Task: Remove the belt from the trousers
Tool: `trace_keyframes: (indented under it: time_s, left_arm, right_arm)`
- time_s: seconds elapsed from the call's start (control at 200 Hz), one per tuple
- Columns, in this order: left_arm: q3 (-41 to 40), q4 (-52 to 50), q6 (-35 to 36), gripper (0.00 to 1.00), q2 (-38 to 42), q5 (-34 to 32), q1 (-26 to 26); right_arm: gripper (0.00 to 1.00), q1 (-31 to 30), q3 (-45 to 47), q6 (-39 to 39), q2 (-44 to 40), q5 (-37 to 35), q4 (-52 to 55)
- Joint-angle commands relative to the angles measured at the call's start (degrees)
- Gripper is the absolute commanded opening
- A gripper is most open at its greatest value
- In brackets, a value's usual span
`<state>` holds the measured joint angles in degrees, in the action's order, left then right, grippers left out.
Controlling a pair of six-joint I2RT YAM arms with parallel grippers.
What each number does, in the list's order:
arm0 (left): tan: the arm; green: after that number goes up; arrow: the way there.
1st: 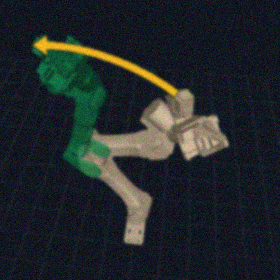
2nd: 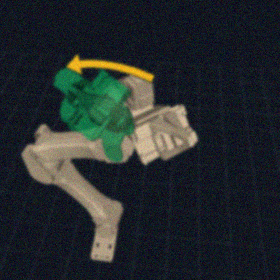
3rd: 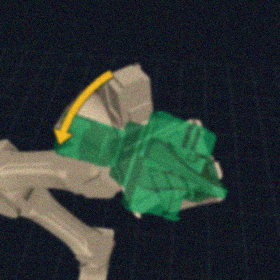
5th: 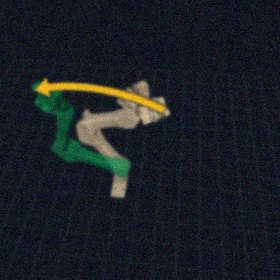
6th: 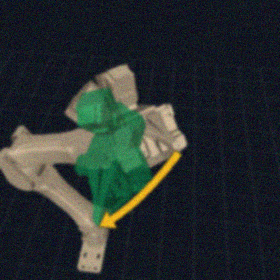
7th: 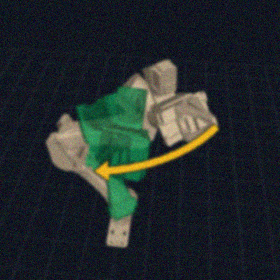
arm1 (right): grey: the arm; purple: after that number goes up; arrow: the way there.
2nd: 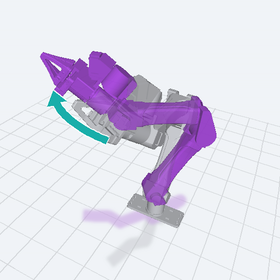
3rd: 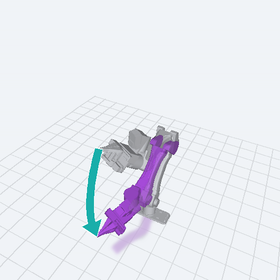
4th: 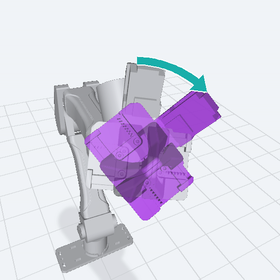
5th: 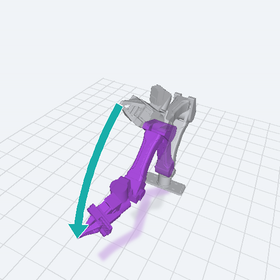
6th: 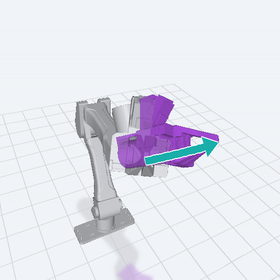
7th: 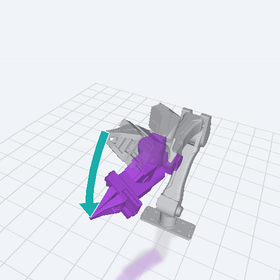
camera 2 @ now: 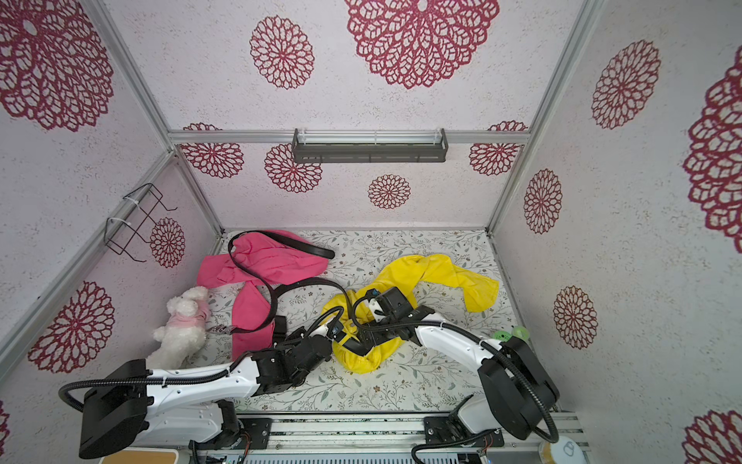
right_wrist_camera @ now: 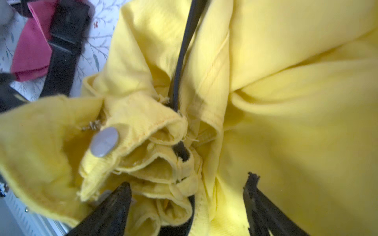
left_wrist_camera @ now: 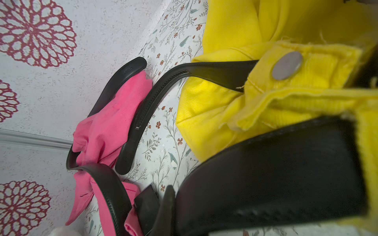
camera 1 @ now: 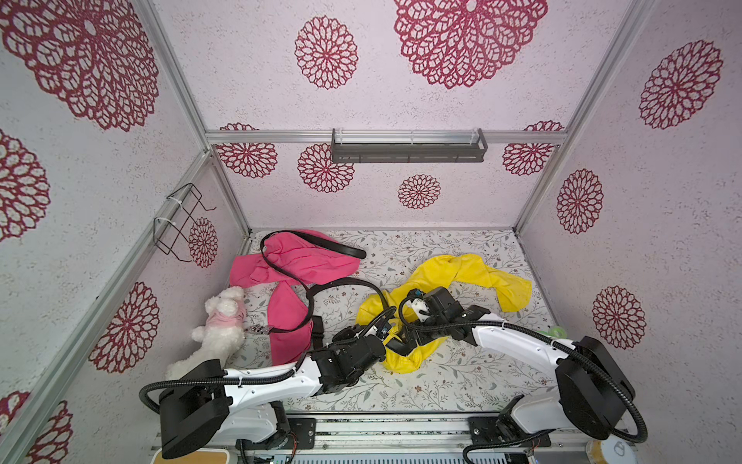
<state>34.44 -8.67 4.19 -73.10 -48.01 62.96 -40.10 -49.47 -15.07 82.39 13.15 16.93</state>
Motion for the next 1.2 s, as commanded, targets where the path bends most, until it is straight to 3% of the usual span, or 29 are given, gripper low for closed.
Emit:
trace_keyframes:
  time_s: [0.0,0.2,0.43,0.66,0.871,1.096,1.196]
  left_arm:
    - [-0.37,-0.55,-1.47,0.0,0.57,-3.1,0.15]
    - [-0.55,-0.37,-1.37,0.0,2.1,-4.49,0.12]
    - [0.52,0.07,1.45,0.0,5.43,-7.89,0.06]
    - [3.28,-0.84,11.28,0.0,17.82,-9.68,-1.44]
    - [7.73,-1.24,22.36,0.0,27.93,-4.16,-9.34]
    - [11.98,-3.76,27.28,0.0,28.88,2.73,-13.99]
    - [12.28,-4.34,27.51,0.0,26.51,2.31,-14.01]
  right_arm:
    - [0.83,-0.62,-2.77,0.76,3.36,1.55,0.22]
    - [0.83,-3.16,-3.63,2.25,9.52,1.43,0.95]
    - [0.81,-1.73,-11.22,0.42,20.23,-16.47,3.36]
    - [0.71,11.31,-11.08,3.54,14.41,-27.52,9.71]
    - [0.71,24.55,-5.9,7.28,10.54,-29.5,10.85]
    - [0.71,35.84,-5.31,7.89,11.05,-31.05,9.62]
    - [0.71,39.01,-6.35,8.01,10.1,-32.67,9.4]
